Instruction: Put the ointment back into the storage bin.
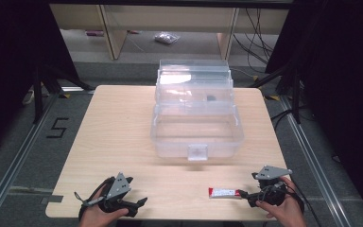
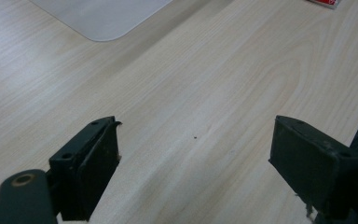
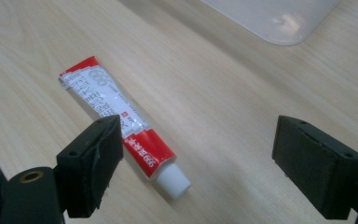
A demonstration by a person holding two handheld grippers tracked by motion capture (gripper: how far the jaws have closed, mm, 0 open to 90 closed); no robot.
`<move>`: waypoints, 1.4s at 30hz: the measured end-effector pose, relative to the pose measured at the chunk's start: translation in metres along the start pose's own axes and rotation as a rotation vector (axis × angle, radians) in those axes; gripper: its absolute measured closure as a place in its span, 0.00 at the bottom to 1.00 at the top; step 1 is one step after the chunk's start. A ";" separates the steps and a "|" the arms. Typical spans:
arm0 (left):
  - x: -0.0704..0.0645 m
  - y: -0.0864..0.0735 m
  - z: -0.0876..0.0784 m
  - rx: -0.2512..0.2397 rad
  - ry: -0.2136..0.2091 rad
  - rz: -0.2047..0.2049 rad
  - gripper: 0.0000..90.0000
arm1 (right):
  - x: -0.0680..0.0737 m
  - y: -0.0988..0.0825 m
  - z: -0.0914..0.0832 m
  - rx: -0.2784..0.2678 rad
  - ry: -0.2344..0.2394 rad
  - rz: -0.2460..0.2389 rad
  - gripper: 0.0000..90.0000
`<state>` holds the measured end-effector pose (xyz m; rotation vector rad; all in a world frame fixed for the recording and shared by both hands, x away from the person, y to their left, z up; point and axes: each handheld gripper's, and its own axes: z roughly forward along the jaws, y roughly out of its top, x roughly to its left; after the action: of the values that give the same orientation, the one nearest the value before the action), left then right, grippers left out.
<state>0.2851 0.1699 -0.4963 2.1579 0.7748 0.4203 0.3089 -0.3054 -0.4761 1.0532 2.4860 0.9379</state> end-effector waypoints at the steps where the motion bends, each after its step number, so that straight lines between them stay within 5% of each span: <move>1: -0.001 0.000 0.000 -0.006 -0.004 -0.009 0.17 | 0.000 0.001 0.000 -0.001 0.010 -0.004 0.19; 3: 0.000 0.000 -0.001 0.010 0.000 0.004 0.17 | 0.003 0.001 -0.001 0.006 0.010 0.028 0.18; 7: 0.000 0.000 -0.001 0.003 -0.004 -0.021 0.17 | 0.000 0.006 -0.002 0.028 0.016 -0.014 0.18; 11: 0.000 0.000 -0.001 0.002 -0.006 -0.011 0.17 | 0.004 0.010 -0.003 0.023 0.024 0.000 0.18; 15: 0.001 0.000 -0.001 0.006 -0.006 -0.003 0.17 | 0.004 0.014 -0.002 0.023 0.032 -0.064 0.18; 22: 0.001 0.000 -0.001 0.006 -0.007 -0.001 0.17 | 0.014 0.030 -0.003 0.102 0.060 -0.153 0.21; 31: 0.002 0.000 0.000 0.010 0.005 0.012 0.17 | 0.024 0.043 0.002 0.199 0.084 -0.173 0.24; 42: 0.001 0.001 -0.001 0.007 -0.003 0.005 0.17 | 0.039 0.056 0.016 0.355 0.154 -0.354 0.37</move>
<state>0.2856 0.1712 -0.4947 2.1668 0.7710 0.4174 0.3199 -0.2405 -0.4514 0.6100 2.9091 0.5001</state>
